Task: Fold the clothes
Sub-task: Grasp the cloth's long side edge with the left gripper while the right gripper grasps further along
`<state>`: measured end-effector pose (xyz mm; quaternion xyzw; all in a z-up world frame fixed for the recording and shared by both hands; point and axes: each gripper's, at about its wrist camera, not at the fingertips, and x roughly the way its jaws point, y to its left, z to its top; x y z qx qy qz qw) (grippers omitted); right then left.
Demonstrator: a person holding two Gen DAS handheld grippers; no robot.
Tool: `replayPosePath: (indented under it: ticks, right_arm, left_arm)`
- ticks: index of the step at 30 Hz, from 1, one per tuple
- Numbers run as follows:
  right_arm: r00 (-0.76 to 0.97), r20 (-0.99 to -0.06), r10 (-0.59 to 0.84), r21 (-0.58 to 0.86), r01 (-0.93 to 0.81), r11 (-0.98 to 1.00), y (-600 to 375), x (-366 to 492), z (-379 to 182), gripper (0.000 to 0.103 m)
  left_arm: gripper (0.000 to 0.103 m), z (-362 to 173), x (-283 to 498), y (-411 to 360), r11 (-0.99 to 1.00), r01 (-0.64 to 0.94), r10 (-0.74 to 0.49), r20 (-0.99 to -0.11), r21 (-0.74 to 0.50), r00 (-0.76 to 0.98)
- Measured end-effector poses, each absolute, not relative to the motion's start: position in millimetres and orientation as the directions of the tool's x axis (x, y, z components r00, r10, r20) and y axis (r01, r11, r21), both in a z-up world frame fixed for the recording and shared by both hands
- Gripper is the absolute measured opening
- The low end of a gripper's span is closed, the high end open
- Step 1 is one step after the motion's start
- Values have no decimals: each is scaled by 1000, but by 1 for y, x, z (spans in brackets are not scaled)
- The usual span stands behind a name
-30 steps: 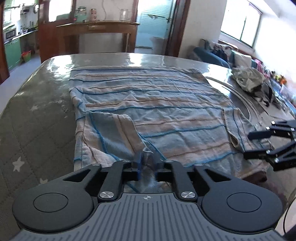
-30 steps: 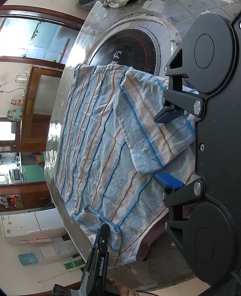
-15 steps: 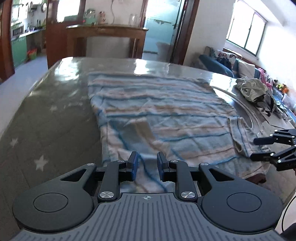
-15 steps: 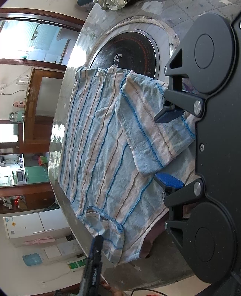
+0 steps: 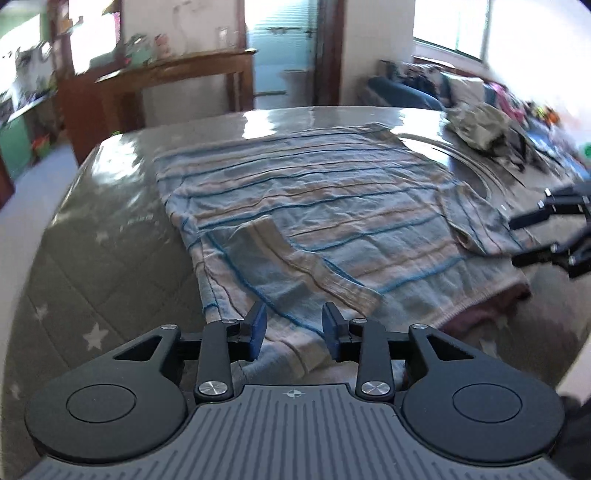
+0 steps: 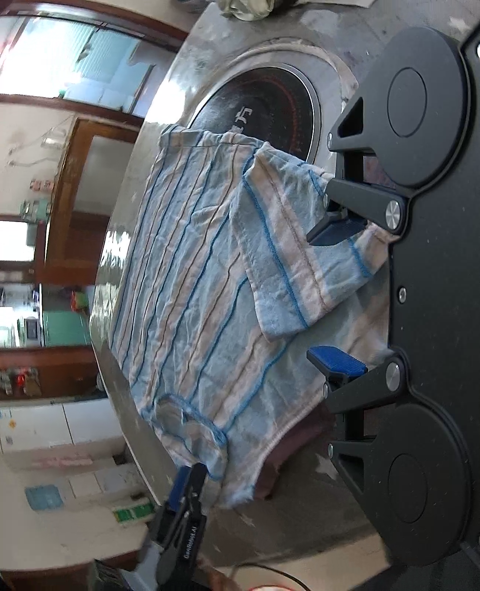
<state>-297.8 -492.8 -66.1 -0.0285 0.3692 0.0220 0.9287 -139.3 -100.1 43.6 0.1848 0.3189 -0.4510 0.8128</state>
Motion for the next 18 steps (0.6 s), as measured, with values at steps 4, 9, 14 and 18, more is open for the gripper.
replayPosePath:
  ticks: [4, 9, 14, 18]
  right_arm:
    - [696, -716, 60, -53, -139, 989, -484, -309, -63, 63]
    - [654, -755, 60, -157, -268, 950, -460, -316, -69, 63]
    - [642, -765, 41, -197, -294, 935, -456, -313, -73, 60]
    - [642, -765, 53, -184, -297, 937, -458, -308, -76, 53]
  left_arm:
    - [35, 45, -165, -97, 408, 909, -629, -698, 79, 343]
    - [35, 37, -179, -97, 322, 940, -621, -725, 110, 298]
    - [35, 29, -177, -101, 289, 949, -604, -746, 124, 281]
    - [35, 24, -177, -104, 248, 959, -595, -761, 134, 260]
